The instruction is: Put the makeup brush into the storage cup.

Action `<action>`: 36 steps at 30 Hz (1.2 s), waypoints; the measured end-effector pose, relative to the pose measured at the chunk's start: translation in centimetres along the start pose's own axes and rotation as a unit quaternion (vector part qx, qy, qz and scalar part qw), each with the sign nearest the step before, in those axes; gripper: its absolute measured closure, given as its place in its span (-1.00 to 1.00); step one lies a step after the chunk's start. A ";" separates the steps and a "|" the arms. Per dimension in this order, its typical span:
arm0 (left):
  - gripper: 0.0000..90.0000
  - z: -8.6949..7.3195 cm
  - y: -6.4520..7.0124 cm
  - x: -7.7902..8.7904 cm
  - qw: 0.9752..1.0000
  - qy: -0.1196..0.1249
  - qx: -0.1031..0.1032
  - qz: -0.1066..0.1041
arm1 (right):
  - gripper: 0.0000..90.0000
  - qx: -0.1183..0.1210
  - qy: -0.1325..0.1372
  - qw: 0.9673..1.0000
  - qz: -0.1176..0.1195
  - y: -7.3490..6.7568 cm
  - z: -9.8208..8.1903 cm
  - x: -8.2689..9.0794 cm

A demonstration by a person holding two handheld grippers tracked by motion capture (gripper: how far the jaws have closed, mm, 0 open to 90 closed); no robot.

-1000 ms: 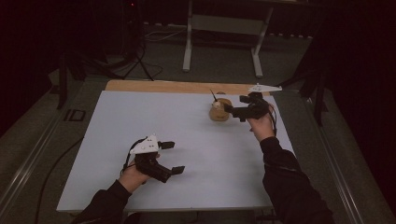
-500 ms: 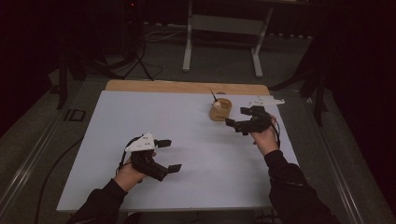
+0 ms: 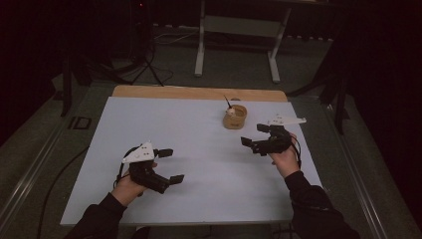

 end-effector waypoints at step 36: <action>-0.98 -1.5 -2.1 4.5 0.999 0.032 0.003 0.041 | -0.78 0.001 0.051 0.999 0.013 -4.3 -5.0 4.5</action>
Point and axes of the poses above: each handheld gripper's, and its own axes: x roughly backward along the jaws, z roughly out of its top, y roughly to its right, the point moved 9 cm from there along -x, roughly forward along the jaws, and after that the axes turned 14 degrees about x, right-handed, at the moved point
